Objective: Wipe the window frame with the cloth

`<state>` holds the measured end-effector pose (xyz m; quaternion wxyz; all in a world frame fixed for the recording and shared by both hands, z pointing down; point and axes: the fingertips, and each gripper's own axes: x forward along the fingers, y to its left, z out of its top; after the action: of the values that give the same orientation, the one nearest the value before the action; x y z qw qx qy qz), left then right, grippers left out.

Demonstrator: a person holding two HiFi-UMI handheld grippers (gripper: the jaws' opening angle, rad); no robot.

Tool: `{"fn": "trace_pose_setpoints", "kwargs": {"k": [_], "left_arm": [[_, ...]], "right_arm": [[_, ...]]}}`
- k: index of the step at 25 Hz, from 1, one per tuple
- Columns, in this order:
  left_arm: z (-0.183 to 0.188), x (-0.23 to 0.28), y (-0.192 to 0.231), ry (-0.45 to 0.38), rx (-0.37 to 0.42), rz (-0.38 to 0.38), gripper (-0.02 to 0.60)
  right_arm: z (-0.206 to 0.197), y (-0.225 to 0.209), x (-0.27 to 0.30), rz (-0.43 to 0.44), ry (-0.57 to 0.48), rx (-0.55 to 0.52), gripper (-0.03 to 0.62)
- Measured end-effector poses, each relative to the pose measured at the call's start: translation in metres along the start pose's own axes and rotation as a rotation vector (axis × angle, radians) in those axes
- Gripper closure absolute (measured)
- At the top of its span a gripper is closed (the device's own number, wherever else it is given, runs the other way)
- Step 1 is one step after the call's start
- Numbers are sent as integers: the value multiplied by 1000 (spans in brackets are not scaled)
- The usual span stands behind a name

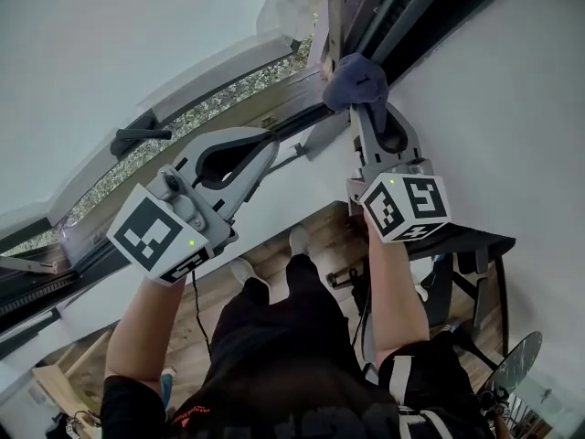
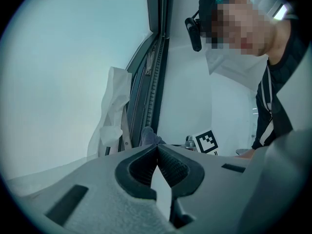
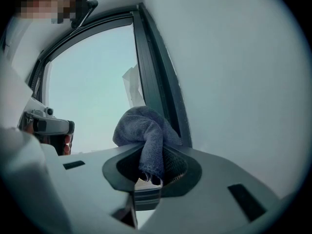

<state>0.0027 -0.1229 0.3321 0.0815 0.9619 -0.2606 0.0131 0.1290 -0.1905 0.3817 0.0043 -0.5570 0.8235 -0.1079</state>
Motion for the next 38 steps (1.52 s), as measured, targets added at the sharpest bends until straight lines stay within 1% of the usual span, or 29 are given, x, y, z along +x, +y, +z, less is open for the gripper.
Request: {"fn": "trace_pose_setpoints", "kwargs": {"k": [18,24,28,33,38], "left_arm": [[-33,-2,6,13,-60,18,563],[-42,-5,6,21,-78,26,563],[-50,-4,4,28,-87,26,563],[-58,-5,4,34,-107,32,563],[-50,-5,-3,25,-90,20,563]], "right_arm": [[-94,-15,12,-22,165,54,525],[-113,-17,11,-28,208,58,525],[-121,-15,9,-26,230,49,526],[-122,-13,1,-28,238,32,526],[-103,-6,-13,-25,201,8,526]]}}
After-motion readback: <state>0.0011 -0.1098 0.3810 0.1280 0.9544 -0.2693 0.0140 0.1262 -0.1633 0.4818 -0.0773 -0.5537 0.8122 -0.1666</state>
